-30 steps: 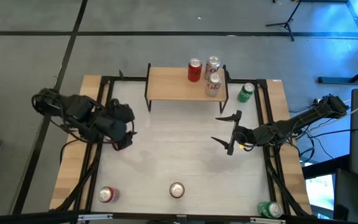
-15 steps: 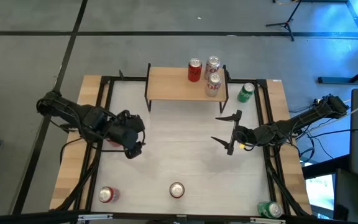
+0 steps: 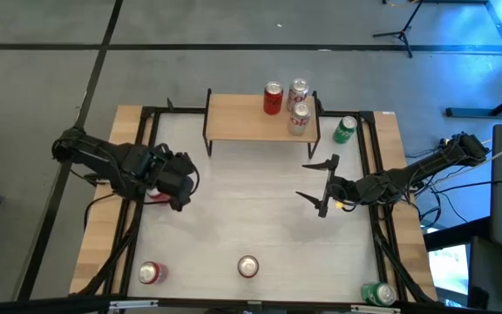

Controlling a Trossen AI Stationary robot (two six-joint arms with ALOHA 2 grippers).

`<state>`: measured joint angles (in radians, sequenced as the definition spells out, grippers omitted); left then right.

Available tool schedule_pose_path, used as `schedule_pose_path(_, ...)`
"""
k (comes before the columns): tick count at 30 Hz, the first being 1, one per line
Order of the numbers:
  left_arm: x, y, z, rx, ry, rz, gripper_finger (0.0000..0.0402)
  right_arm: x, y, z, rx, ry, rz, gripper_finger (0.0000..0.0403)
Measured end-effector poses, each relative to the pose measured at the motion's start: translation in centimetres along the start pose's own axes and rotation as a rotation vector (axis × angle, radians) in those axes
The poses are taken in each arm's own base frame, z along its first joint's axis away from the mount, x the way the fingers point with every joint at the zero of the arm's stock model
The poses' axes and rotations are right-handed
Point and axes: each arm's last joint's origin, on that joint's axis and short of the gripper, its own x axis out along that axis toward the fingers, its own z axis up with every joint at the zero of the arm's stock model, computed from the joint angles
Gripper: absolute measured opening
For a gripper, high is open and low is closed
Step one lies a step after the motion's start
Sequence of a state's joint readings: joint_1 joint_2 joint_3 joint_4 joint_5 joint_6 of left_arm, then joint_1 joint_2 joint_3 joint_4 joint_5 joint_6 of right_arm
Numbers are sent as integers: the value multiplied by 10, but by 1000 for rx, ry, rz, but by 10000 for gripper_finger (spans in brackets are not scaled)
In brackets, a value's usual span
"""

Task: Place canned beverage on shelf
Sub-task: Put the red black soda can on the shelf aligned with the other red black soda can

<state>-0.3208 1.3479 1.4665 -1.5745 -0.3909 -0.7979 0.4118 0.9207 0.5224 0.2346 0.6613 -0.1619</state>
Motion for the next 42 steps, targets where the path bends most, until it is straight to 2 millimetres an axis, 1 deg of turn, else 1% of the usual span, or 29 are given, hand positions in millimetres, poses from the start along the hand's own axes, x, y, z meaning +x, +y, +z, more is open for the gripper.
schedule_pose_path(3,8,1,0,-23,58,-14,337,0,0,-1,-3,4,1,381)
schedule_pose_path(8,26,6,-3,-36,150,2,337,0,0,-2,-11,13,2,381)
schedule_pose_path(11,32,12,-5,-17,174,16,337,0,0,-3,-24,31,-3,381)
schedule_pose_path(14,37,13,-4,2,189,23,337,0,0,-4,-28,39,-26,381)
schedule_pose_path(20,37,21,-8,7,185,18,337,0,-1,-4,-29,42,-44,381)
schedule_pose_path(26,31,43,-26,-97,164,-17,337,0,-1,-5,-37,53,-42,381)
schedule_pose_path(29,29,49,-34,-146,158,-31,337,0,-1,-6,-38,54,-42,381)
schedule_pose_path(32,31,50,-38,-157,174,-43,337,0,-1,-6,-38,54,-42,381)
schedule_pose_path(38,36,47,-39,-150,185,-48,337,0,-1,-5,-37,53,-42,381)
schedule_pose_path(42,41,46,-41,-148,209,-55,337,-1,-2,7,14,29,-34,381)
